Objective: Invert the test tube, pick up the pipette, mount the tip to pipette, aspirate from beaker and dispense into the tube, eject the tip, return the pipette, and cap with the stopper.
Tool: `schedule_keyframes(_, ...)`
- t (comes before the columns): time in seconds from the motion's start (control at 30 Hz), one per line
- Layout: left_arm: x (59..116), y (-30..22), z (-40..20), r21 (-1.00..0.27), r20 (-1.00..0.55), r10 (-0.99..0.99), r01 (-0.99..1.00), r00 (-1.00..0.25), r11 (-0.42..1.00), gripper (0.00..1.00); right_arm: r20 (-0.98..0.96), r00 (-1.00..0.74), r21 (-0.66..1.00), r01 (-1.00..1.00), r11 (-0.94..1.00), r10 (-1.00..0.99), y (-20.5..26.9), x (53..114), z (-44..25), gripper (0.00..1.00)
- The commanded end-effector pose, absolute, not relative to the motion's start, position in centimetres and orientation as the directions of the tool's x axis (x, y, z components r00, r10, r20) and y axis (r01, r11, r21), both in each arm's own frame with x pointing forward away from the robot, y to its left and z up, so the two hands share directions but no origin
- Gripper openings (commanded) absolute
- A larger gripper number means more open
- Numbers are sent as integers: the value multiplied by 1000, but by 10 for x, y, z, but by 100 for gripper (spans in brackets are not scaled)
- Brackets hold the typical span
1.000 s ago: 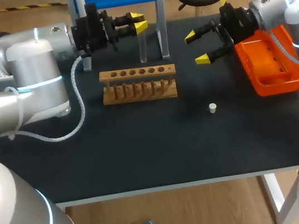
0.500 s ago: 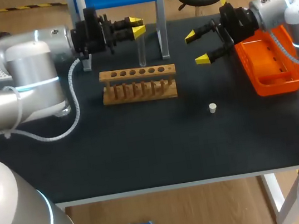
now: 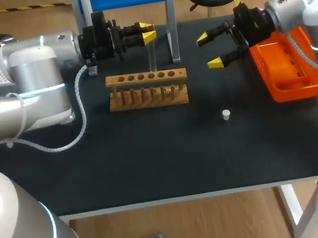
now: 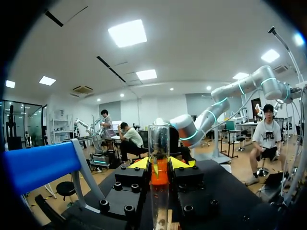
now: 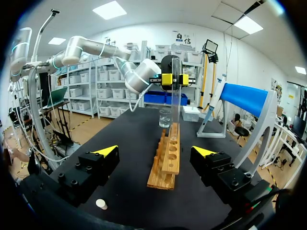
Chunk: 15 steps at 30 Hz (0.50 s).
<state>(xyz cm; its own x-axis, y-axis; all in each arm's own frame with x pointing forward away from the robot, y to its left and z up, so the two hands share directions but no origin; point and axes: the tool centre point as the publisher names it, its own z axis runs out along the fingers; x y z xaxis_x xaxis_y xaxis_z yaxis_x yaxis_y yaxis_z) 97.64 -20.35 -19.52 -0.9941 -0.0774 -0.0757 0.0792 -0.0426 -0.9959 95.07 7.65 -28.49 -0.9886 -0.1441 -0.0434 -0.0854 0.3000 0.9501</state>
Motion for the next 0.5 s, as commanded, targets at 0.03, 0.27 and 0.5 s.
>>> schedule_keyframes(0.03,977,-204,-201,-996,-74,-80,78,-994,-47,0,-43,-988,950,-86,299,-146,76,951,-285,100)
schedule_keyframes(0.27,977,-203,-206,-997,-63,-88,67,-994,-43,0,-43,-988,950,-86,299,-146,76,951,-285,100)
schedule_keyframes(0.5,979,-200,-212,-997,-61,-95,65,-994,-39,0,-43,-988,950,-86,299,-146,76,951,-285,100)
